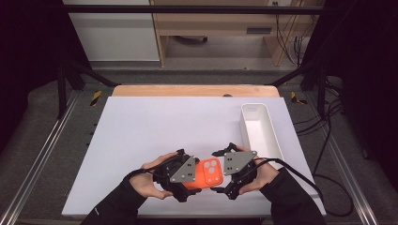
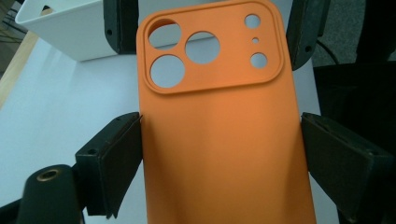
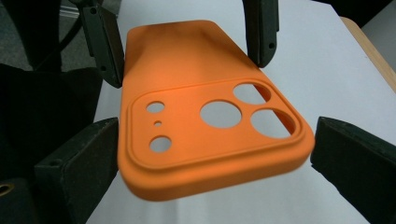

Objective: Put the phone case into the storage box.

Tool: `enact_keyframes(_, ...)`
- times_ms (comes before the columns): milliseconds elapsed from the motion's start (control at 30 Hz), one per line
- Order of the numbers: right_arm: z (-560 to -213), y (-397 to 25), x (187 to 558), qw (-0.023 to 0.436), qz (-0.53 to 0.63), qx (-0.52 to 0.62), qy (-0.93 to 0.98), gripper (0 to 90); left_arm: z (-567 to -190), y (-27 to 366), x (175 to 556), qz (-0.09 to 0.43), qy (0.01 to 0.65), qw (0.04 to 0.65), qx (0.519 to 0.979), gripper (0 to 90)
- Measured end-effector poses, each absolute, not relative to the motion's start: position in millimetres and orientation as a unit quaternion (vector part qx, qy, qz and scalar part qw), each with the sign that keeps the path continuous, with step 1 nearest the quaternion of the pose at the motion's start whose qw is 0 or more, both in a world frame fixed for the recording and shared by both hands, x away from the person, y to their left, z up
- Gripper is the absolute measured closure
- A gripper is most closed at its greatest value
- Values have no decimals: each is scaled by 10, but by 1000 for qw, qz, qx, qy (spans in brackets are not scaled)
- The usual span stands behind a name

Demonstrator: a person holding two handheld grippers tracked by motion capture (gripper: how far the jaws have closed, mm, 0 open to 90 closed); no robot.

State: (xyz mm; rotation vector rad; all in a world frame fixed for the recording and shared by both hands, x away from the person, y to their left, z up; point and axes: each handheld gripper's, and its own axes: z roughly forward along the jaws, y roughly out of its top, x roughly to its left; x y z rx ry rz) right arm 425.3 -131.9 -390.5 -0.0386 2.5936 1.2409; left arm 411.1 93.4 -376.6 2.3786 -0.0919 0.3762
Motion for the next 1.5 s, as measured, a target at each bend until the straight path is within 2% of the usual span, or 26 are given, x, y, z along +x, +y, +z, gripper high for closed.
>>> enact_keyframes(500, -3924, -1311, 4267, 107, 451, -47, 885, 75, -3771, 929, 4093, 135, -53, 365, 920, 142)
enact_keyframes(700, -3922, -1315, 4261, 95, 461, -57, 880, 115, -3775, 926, 4090, 132, -57, 364, 920, 143)
enact_keyframes(733, -3920, -1315, 4258, 89, 468, -62, 877, 144, -3778, 928, 4093, 131, -57, 363, 921, 144)
enact_keyframes(1500, -3928, -1292, 4274, 73, 456, -38, 886, 165, -3816, 936, 4137, 121, -53, 360, 924, 149)
